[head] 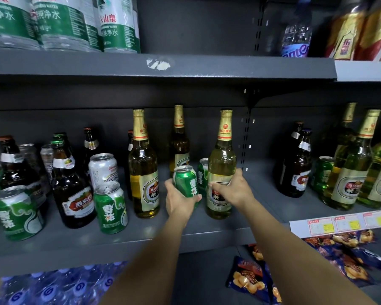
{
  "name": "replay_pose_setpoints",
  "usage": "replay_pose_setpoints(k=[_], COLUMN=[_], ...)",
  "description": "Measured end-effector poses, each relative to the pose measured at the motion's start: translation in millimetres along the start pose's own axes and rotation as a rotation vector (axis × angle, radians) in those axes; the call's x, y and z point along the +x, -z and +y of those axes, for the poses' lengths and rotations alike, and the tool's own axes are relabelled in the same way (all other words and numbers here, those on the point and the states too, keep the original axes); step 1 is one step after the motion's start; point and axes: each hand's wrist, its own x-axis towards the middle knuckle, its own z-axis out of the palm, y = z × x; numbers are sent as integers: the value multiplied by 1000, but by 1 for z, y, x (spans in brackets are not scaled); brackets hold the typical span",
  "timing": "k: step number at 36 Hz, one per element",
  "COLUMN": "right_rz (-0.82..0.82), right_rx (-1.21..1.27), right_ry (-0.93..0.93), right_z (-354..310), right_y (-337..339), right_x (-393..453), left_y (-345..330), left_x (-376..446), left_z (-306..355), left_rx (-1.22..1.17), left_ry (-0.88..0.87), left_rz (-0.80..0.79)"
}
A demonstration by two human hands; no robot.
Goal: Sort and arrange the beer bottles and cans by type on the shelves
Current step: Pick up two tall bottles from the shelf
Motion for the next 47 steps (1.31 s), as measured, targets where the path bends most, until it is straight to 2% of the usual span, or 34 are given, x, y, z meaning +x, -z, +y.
replay_pose_setpoints(k=[4, 7, 9, 11, 14, 17, 19, 22, 27, 30, 34, 40, 47], right_rz=[1, 9, 15, 17, 17, 22, 29, 30, 50, 62, 91, 179, 309], right_rx=[-15, -17, -29, -31, -21, 2, 17, 8, -9, -21, -22, -51, -54], right_ry=[3, 3, -7, -15, -25, -45, -56, -63, -66, -68, -62, -74, 5], right_z=[0, 0, 0, 0, 0, -1, -2, -5, -5, -4, -3, -10, -14], right_y=[0, -1, -2, -3, -4, -6, -7, -8, -8, -8, -11, -15, 11], right_x=[1, 0, -1, -1, -1, -1, -2, -4, -4, -4, -6, -17, -47], left_y=[-5, -5, 0, 9, 21, 35, 47, 62, 70, 69, 66, 67, 79], left_x=[-5, -8, -12, -19, -24, -13, -3, 9, 23, 31, 35, 26, -10], left_z=[-9, -11, -10, -7, 5, 22, 32, 38, 33, 21, 12, 14, 33], left_rx=[121, 187, 242, 316, 343, 343, 338, 308, 44, 27, 85, 49, 131], left_ry=[-116, -192, -245, -352, -615, -738, -713, -580, -138, 6, -18, -59, -220], left_rz=[-10, -75, -53, 115, 414, 573, 645, 684, 497, 428, 434, 485, 431])
